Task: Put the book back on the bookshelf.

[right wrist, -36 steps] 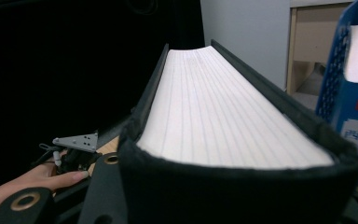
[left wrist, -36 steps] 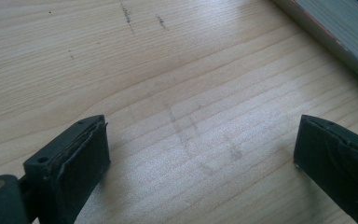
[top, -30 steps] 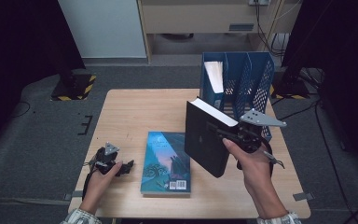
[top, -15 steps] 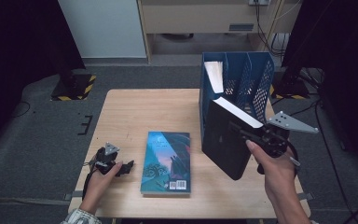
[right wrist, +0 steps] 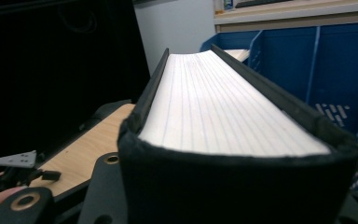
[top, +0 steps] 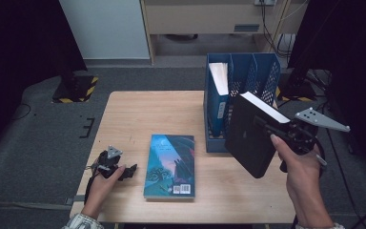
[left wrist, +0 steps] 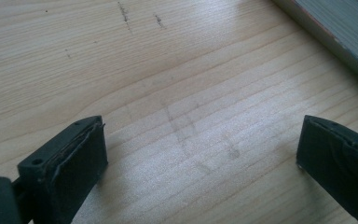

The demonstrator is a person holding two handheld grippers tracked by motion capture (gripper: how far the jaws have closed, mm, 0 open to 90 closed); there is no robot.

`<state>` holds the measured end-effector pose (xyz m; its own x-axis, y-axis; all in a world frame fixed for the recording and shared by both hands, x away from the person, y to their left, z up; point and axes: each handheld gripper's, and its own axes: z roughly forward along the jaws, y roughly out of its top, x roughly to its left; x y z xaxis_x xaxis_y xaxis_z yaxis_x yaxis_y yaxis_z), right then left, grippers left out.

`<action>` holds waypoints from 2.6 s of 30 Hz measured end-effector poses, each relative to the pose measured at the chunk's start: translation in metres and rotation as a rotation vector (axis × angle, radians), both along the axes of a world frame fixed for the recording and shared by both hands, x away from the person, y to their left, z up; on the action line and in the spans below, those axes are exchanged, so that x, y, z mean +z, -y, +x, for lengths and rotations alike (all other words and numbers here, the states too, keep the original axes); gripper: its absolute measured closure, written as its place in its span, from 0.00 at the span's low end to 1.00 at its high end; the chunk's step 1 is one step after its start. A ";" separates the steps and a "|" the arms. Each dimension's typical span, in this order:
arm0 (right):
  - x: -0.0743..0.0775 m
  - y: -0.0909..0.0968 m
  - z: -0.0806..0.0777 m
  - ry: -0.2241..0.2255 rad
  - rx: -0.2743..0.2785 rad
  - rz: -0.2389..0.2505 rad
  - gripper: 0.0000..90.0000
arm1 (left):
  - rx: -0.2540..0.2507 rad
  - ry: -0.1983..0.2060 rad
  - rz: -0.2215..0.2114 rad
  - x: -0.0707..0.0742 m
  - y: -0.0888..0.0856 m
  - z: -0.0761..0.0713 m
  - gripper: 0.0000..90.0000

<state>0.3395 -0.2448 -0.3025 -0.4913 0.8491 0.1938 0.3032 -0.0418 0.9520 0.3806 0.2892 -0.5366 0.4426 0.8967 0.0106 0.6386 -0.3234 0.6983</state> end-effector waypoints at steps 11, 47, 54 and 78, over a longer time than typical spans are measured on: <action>0.005 0.018 0.035 0.000 -0.121 -0.031 0.59 | 0.000 0.000 0.000 0.000 0.000 0.000 0.01; -0.001 0.049 0.090 -0.005 -0.317 -0.088 0.59 | 0.001 -0.002 0.000 0.000 0.001 0.000 0.00; -0.004 0.048 0.099 -0.001 -0.336 -0.097 0.59 | 0.000 -0.003 0.000 0.000 0.001 0.000 0.00; -0.013 0.046 0.125 -0.031 -0.350 -0.110 0.59 | 0.000 -0.003 -0.001 0.000 0.001 0.000 0.00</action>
